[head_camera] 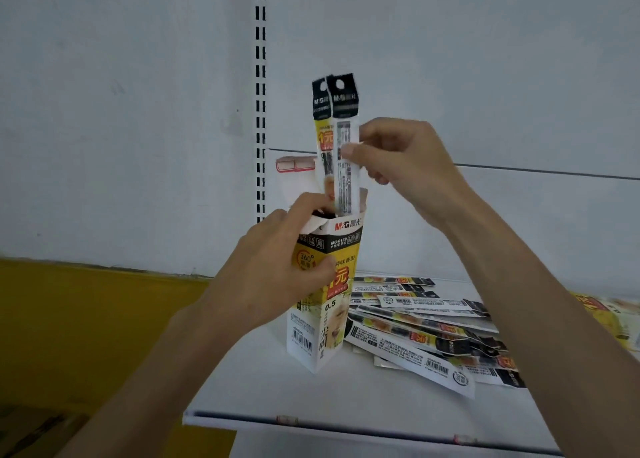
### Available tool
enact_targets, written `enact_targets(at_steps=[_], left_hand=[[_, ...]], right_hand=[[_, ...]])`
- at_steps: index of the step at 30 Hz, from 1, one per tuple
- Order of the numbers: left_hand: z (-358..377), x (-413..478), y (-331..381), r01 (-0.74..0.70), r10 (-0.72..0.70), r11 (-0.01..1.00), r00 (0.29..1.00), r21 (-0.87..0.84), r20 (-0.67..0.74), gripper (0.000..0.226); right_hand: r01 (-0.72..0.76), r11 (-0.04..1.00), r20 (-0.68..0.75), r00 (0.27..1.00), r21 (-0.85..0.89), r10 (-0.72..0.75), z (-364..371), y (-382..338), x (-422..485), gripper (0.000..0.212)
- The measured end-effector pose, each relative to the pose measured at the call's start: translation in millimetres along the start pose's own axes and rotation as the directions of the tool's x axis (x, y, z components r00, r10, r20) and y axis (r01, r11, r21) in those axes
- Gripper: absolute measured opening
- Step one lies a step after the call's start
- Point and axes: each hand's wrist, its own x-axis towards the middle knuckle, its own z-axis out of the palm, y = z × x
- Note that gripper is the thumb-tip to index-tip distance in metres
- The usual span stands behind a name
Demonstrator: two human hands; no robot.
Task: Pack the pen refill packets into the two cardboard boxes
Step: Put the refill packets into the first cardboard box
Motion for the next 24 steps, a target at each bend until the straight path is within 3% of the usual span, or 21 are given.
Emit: enact_targets(at_steps=[4,6,8,10,13,15,19,22,24], left_hand=[[0,1,1,0.020,-0.021,0.999,0.999,-0.047,-0.027,0.057],[1,-1,2,0.031,-0.033,0.997,0.999,-0.069,-0.034,0.061],[2,-2,3,0.052,-0.056,0.995,0.998,-0.086,-0.040,0.066],[2,-2,4,0.065,-0.070,0.993,0.996,-0.094,-0.052,0.071],[3,-2,3,0.064,-0.071,0.993,0.995,-0.103,-0.074,0.074],[3,-3,3,0.063,-0.073,0.992,0.993,-0.114,-0.088,0.076],[5,-4,1,0.068,-0.084,0.988,0.990,-0.141,-0.109,0.080],[7,-4,1,0.057,-0.073,0.989,0.991,-0.137,-0.113,0.083],[7,-4,1,0.039,-0.053,0.991,0.993,-0.131,-0.106,0.082]], right_hand=[[-0.035,0.955,0.174,0.981,-0.293,0.090,15,15,-8,0.014],[-0.076,0.952,0.201,0.970,-0.296,0.139,12,13,-9,0.010],[-0.103,0.970,0.184,0.972,-0.220,0.145,5,7,-6,0.027],[-0.064,0.986,0.131,0.988,-0.151,0.084,4,2,-3,0.028],[-0.013,0.965,0.119,0.992,-0.261,0.045,11,5,-8,0.006],[0.004,0.935,0.165,0.985,-0.355,0.059,13,9,-14,0.006],[-0.087,0.962,0.142,0.982,-0.259,0.127,14,4,-27,0.034],[-0.048,0.943,0.116,0.989,-0.329,0.091,19,9,-34,0.043],[-0.081,0.935,0.152,0.978,-0.344,0.141,21,13,-37,0.053]])
